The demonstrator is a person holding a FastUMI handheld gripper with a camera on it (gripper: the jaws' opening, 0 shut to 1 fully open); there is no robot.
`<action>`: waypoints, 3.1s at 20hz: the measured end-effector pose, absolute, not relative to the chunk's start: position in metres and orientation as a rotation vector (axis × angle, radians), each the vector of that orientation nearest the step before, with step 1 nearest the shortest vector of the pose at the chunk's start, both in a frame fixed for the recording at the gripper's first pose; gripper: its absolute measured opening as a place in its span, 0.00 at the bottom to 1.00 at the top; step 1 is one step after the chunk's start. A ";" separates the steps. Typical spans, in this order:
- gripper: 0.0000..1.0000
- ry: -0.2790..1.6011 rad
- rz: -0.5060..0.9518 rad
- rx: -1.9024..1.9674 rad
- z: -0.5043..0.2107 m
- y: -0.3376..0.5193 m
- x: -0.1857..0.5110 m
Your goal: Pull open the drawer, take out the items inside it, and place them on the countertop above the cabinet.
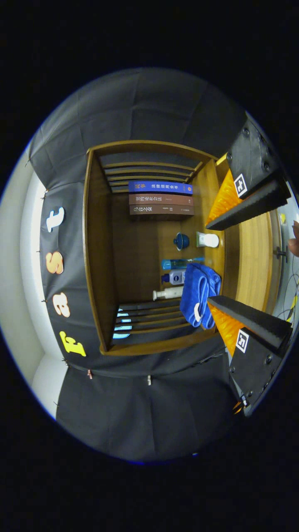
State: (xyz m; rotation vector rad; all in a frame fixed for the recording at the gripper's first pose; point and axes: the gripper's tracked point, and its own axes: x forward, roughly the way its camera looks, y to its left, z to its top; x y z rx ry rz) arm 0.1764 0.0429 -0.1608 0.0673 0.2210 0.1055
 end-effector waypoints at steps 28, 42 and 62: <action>0.99 0.223 -0.028 -0.021 -0.348 0.007 0.143; 0.99 0.234 -0.034 -0.052 -0.360 0.008 0.234; 0.99 0.281 -0.047 -0.071 -0.367 0.006 0.293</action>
